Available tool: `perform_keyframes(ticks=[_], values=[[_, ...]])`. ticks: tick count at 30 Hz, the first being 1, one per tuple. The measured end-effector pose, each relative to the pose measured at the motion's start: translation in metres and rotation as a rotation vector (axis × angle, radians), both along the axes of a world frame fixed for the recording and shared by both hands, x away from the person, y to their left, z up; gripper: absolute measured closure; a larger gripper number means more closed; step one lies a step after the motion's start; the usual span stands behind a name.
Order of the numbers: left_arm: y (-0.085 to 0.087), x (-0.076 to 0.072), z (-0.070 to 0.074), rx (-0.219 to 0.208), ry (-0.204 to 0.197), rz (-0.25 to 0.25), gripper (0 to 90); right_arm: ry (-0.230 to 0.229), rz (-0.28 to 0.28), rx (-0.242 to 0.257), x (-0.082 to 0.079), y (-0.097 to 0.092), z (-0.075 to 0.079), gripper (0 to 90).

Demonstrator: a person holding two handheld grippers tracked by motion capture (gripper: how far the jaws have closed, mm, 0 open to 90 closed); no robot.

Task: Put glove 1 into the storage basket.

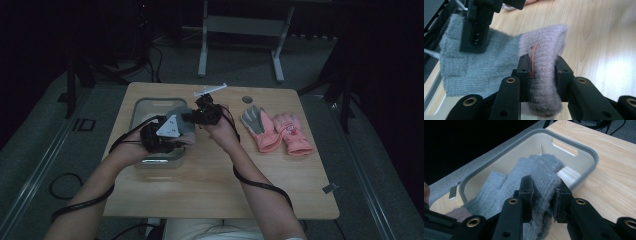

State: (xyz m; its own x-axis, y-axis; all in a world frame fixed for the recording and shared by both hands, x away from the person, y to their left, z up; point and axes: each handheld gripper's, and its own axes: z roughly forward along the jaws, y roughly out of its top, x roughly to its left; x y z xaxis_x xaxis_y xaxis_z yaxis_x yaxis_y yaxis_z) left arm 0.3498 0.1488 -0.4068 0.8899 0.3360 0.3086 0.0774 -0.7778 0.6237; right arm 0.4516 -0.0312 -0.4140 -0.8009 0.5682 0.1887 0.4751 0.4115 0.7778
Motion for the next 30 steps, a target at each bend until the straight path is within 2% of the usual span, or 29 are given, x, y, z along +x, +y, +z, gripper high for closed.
perform_keyframes(ticks=[4,8,10,15,17,18,21,22,24,26,29,30], values=[[0.017,0.003,-0.004,0.006,0.011,0.019,70.9,0.004,0.008,0.018,0.002,0.018,-0.002,73.1],[0.031,0.009,-0.011,0.019,0.036,0.035,70.8,0.014,0.018,0.004,0.007,0.037,-0.009,73.0],[0.036,0.014,-0.018,0.039,0.044,0.039,70.8,0.016,0.016,0.0,0.01,0.045,-0.015,73.1],[0.04,0.026,-0.033,0.07,0.072,0.044,70.8,0.049,-0.003,-0.014,0.022,0.061,-0.036,73.0],[0.042,0.031,-0.036,0.075,0.086,0.043,70.8,0.049,-0.003,-0.014,0.022,0.061,-0.036,73.0],[0.044,0.041,-0.048,0.104,0.097,0.033,70.7,0.069,-0.014,-0.036,0.03,0.068,-0.047,72.9],[0.045,0.049,-0.059,0.165,0.087,0.0,70.5,0.096,-0.023,-0.068,0.039,0.071,-0.057,72.8],[0.045,0.049,-0.059,0.165,0.087,0.0,70.5,0.096,-0.023,-0.068,0.039,0.071,-0.057,72.8],[0.045,0.055,-0.066,0.167,0.117,-0.007,70.5,0.125,-0.029,-0.093,0.045,0.073,-0.065,72.8],[0.045,0.061,-0.071,0.173,0.153,-0.019,70.5,0.129,-0.03,-0.105,0.047,0.074,-0.069,72.7],[0.042,0.066,-0.077,0.205,0.164,-0.027,70.5,0.126,-0.027,-0.118,0.047,0.077,-0.07,71.2],[0.041,0.068,-0.079,0.234,0.15,-0.027,70.5,0.128,-0.025,-0.126,0.048,0.078,-0.07,69.9]])
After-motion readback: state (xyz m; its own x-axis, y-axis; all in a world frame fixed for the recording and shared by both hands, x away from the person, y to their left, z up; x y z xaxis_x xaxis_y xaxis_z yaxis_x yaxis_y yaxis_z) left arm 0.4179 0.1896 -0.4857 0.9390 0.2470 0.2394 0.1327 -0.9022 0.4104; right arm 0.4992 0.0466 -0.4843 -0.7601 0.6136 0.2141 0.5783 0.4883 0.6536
